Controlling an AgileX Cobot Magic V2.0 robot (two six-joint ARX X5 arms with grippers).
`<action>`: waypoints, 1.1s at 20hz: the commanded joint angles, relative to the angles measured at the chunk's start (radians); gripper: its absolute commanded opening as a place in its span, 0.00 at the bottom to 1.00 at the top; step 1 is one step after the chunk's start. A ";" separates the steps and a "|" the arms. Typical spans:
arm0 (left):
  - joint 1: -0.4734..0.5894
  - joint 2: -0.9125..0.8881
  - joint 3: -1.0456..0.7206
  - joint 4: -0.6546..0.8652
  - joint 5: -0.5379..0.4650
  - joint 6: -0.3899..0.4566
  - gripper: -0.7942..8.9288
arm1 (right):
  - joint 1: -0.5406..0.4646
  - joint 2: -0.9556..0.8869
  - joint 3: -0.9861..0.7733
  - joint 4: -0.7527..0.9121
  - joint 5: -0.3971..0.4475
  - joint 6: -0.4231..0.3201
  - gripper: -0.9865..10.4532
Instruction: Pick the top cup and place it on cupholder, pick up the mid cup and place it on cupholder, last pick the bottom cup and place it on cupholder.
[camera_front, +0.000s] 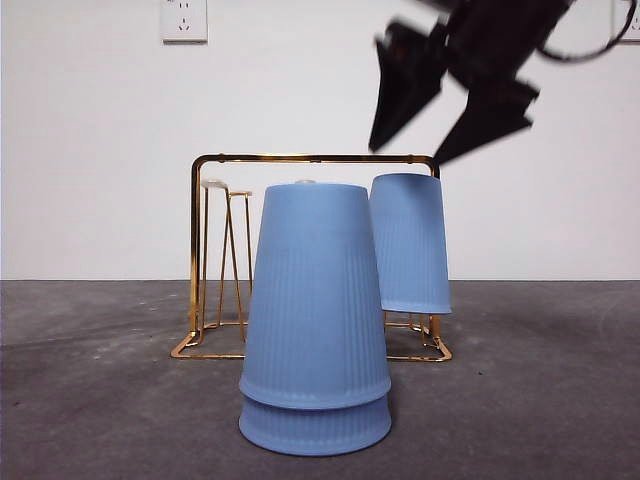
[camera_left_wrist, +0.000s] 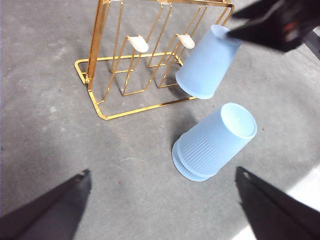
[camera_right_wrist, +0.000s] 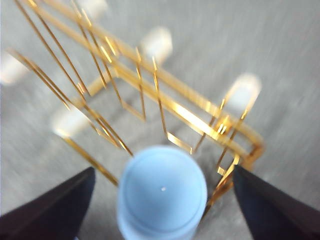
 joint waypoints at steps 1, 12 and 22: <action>-0.003 0.001 0.021 0.006 0.004 0.002 0.61 | 0.007 -0.039 0.011 0.008 0.001 0.003 0.54; -0.068 0.008 0.024 0.129 0.007 -0.029 0.63 | 0.008 -0.513 0.003 -0.344 0.000 0.033 0.54; -0.325 0.216 0.047 0.319 -0.077 -0.095 0.63 | 0.008 -0.896 -0.357 -0.396 -0.004 0.170 0.54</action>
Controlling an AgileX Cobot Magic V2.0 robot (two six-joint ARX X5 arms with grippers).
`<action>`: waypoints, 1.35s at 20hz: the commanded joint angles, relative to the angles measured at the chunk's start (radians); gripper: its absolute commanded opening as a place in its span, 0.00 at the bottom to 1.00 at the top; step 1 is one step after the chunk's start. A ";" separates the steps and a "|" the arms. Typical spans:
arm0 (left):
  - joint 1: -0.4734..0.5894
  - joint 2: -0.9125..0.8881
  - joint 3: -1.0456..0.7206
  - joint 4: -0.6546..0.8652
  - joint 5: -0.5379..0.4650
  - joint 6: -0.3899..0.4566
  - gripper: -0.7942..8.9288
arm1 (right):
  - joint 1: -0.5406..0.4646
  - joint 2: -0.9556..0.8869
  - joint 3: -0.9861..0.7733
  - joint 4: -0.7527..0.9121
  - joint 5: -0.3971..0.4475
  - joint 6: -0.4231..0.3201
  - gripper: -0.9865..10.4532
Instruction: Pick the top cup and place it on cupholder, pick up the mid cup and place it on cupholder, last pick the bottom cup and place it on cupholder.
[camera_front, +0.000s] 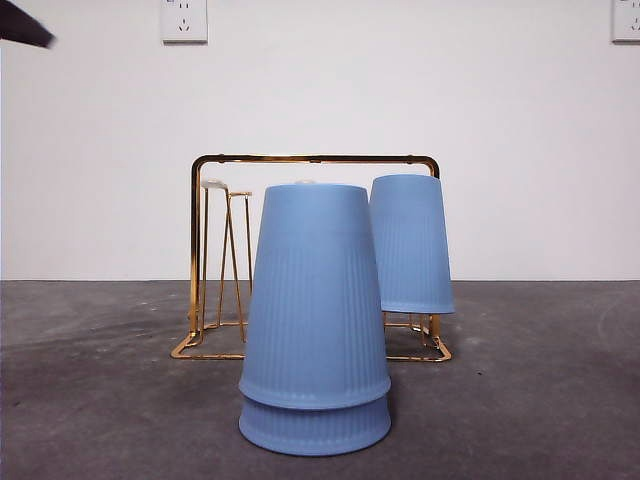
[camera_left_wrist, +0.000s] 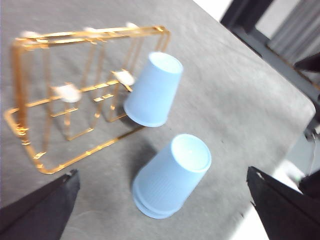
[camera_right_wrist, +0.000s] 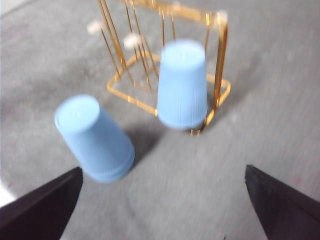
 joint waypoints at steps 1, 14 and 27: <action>-0.082 0.075 0.051 0.018 -0.065 -0.005 0.63 | 0.007 -0.023 -0.029 0.008 -0.003 0.056 0.54; -0.491 0.520 0.197 0.118 -0.433 0.108 0.63 | 0.007 -0.032 -0.036 0.000 -0.002 0.064 0.54; -0.536 0.700 0.197 0.167 -0.459 0.121 0.63 | 0.007 -0.032 -0.036 -0.011 -0.006 0.064 0.54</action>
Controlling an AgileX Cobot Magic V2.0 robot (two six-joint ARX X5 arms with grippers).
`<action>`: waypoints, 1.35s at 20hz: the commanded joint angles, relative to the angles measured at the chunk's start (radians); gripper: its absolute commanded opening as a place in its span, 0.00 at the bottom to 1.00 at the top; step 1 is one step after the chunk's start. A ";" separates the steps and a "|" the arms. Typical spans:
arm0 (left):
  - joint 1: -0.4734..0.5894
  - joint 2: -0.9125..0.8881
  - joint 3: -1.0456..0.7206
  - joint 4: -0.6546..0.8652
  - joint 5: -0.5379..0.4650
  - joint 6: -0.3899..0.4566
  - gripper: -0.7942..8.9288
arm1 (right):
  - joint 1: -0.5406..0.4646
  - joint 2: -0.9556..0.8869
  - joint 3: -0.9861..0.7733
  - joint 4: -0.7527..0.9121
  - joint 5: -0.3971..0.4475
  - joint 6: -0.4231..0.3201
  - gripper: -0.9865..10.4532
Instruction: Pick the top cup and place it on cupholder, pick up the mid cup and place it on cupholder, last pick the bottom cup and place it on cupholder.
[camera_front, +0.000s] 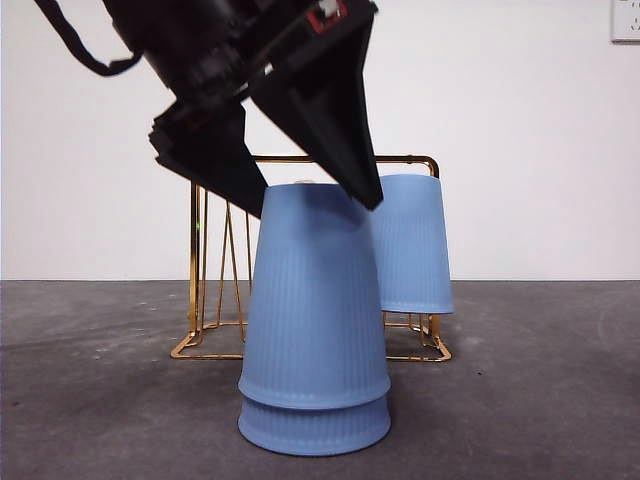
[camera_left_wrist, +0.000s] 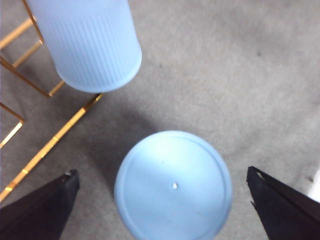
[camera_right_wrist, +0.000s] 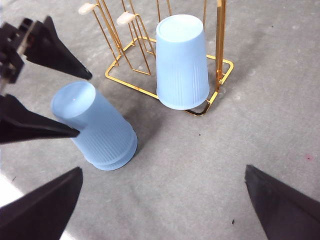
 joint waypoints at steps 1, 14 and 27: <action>-0.011 0.020 0.022 0.010 -0.002 0.006 0.62 | 0.007 0.002 0.008 0.007 -0.003 0.011 0.54; -0.011 0.019 0.022 0.010 -0.002 0.002 0.33 | 0.007 0.002 0.008 0.008 -0.002 0.006 0.54; -0.011 -0.081 0.023 0.006 -0.002 0.002 0.33 | 0.007 0.002 0.008 0.008 0.004 0.006 0.54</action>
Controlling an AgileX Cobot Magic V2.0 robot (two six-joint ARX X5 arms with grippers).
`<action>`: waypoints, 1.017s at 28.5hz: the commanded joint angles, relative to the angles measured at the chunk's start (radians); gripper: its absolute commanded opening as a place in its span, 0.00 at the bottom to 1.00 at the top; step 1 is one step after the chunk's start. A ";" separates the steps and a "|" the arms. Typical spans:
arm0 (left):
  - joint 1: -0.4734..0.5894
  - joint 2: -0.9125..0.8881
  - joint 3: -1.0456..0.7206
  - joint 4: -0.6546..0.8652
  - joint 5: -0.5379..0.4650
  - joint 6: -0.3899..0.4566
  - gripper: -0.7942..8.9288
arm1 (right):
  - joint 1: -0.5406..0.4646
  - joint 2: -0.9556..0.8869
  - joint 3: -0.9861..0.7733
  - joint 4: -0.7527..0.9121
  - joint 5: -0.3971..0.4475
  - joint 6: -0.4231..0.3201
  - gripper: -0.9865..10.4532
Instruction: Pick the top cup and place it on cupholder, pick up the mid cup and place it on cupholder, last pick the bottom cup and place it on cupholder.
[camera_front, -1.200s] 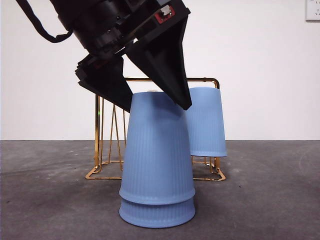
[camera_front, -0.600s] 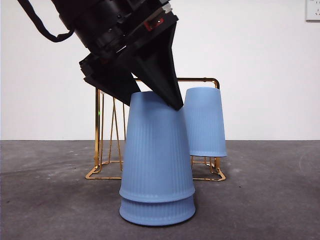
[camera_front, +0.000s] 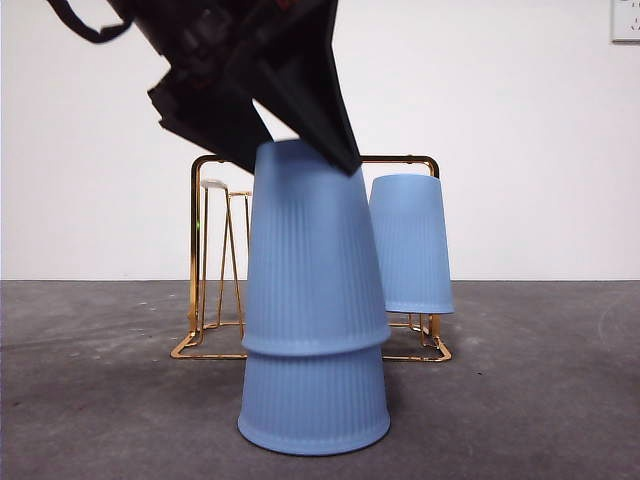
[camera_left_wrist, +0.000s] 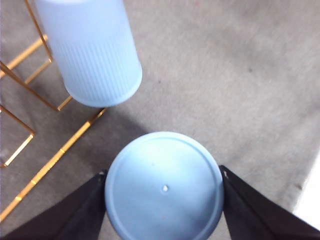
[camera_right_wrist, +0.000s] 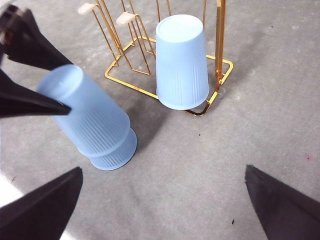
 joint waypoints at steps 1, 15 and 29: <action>-0.010 -0.029 0.019 0.006 -0.002 0.002 0.33 | 0.007 0.002 0.008 0.007 0.002 0.006 0.54; 0.031 -0.287 0.217 -0.153 -0.222 0.000 0.33 | 0.007 0.002 0.008 0.008 0.002 0.003 0.54; 0.293 -0.151 0.217 -0.128 -0.105 0.001 0.33 | 0.007 0.002 0.008 0.009 0.002 -0.002 0.54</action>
